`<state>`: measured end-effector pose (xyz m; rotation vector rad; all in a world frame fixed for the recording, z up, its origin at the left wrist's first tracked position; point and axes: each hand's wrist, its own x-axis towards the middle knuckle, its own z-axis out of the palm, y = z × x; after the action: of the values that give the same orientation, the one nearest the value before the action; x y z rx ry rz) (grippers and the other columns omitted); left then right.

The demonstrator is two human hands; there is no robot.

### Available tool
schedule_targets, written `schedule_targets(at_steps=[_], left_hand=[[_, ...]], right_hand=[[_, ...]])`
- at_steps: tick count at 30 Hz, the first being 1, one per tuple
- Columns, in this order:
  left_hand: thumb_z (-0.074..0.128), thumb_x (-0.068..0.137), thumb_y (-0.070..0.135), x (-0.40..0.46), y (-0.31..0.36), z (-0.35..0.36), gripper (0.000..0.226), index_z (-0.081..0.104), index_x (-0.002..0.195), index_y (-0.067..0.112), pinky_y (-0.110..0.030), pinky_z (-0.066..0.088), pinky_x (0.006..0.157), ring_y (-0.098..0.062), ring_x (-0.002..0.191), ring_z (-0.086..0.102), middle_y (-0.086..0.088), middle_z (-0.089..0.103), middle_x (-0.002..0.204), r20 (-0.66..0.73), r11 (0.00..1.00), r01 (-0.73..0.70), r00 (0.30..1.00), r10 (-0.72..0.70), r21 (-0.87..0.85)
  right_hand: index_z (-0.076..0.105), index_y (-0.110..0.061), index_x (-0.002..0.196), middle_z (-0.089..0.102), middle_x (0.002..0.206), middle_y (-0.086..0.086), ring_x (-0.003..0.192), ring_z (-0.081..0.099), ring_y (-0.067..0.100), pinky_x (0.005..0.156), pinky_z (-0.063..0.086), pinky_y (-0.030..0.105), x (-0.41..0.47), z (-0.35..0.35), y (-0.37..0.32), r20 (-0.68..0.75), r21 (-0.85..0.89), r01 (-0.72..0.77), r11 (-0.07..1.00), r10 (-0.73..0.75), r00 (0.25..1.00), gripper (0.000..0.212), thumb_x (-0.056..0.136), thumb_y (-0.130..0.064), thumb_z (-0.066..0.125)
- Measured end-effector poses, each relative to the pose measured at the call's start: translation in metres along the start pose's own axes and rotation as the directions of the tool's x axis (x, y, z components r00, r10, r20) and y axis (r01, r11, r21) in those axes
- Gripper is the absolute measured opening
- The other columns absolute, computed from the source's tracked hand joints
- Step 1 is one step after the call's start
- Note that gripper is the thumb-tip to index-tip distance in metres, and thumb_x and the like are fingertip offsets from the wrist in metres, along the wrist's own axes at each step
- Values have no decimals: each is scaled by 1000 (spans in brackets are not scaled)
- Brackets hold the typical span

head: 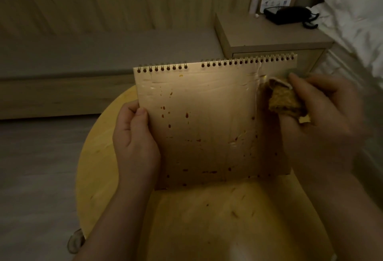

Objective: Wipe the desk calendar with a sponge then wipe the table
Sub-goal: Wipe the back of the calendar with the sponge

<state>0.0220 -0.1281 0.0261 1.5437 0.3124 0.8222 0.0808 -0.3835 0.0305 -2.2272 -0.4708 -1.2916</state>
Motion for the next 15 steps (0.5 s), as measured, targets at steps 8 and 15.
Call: schedule_targets(at_steps=[8, 15], left_hand=[[41, 100, 20, 1, -1, -1, 31, 65, 88, 35, -7, 43, 61, 8, 75, 58, 26, 67, 80, 16, 1000, -24, 1000, 24, -3], [42, 101, 17, 0, -3, -1, 35, 66, 87, 39, -8, 44, 64, 9, 78, 58, 26, 67, 82, 17, 998, -56, 998, 56, -14]], right_hand=[[72, -4, 131, 66, 119, 23, 97, 66, 44, 81, 57, 57, -4, 1, -2, 27, 19, 2, 1000, -2, 1000, 38, 93, -1, 74], [75, 2, 124, 72, 116, 24, 103, 65, 45, 93, 50, 48, -1, -1, -12, 5, -20, 60, 998, -60, 998, 27, 98, -6, 73]])
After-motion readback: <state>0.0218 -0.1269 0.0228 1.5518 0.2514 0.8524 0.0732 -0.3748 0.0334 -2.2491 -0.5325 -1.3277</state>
